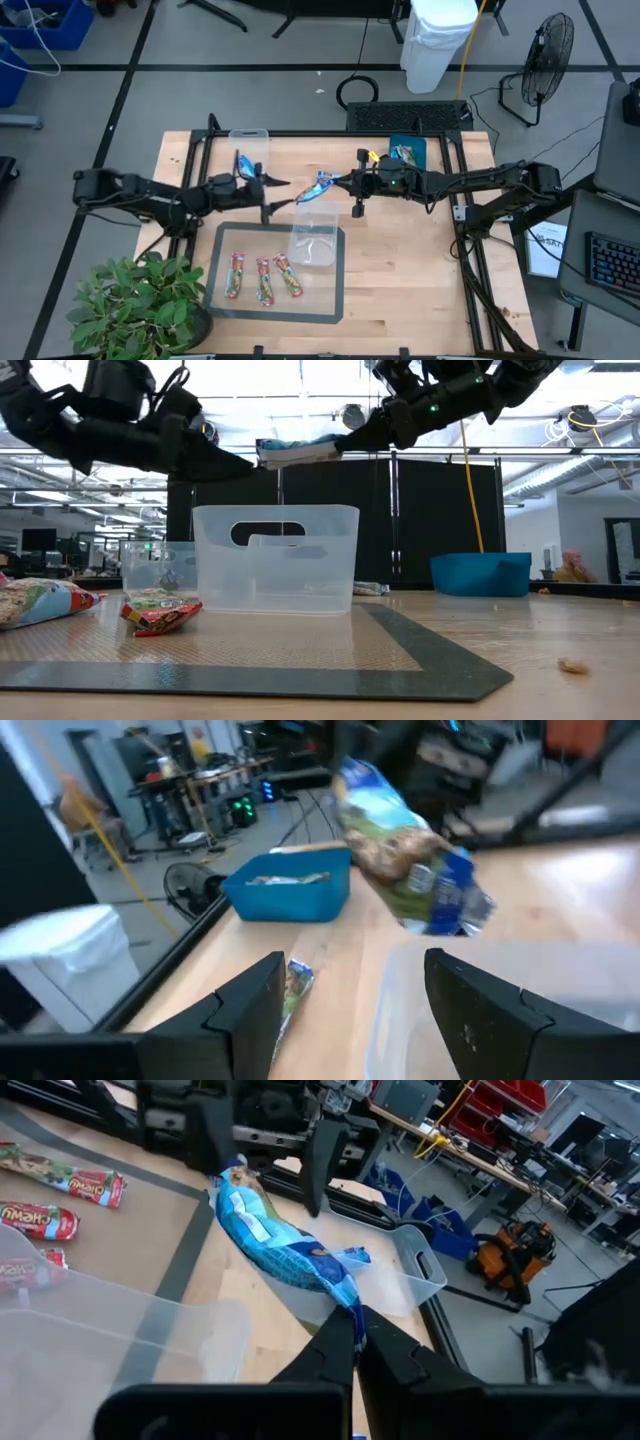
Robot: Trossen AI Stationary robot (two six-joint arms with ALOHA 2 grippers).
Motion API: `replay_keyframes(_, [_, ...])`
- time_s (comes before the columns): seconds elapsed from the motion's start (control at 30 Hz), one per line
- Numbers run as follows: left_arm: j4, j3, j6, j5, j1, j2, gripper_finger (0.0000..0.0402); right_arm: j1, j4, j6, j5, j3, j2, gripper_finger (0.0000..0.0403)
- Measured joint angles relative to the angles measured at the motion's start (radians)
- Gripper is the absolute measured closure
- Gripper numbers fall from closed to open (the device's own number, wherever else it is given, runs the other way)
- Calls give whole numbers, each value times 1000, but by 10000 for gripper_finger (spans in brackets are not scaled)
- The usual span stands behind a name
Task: Pick and place Granola Bars by type
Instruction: Put the blue granola bar into the top blue bin
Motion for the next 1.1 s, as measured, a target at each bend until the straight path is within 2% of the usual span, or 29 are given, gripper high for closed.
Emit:
replay_keyframes(0.1, [-5,20,42,-1,-10,34,158,-2,-1,0,4,0,0,403])
replay_keyframes(0.23, [-4,30,25,1,-11,39,158,-8,-3,-1,4,0,0,403])
replay_keyframes(0.47, [-8,31,8,98,-19,39,158,-34,-2,-1,4,0,0,403])
replay_keyframes(0.57, [-16,31,11,105,-39,39,158,-41,-2,-1,4,0,0,403])
replay_keyframes(0.9, [53,31,10,-27,-57,39,158,-39,35,24,-3,0,0,403])
replay_keyframes(1.1, [30,55,-3,-26,-57,46,158,-39,52,25,-3,0,0,403])
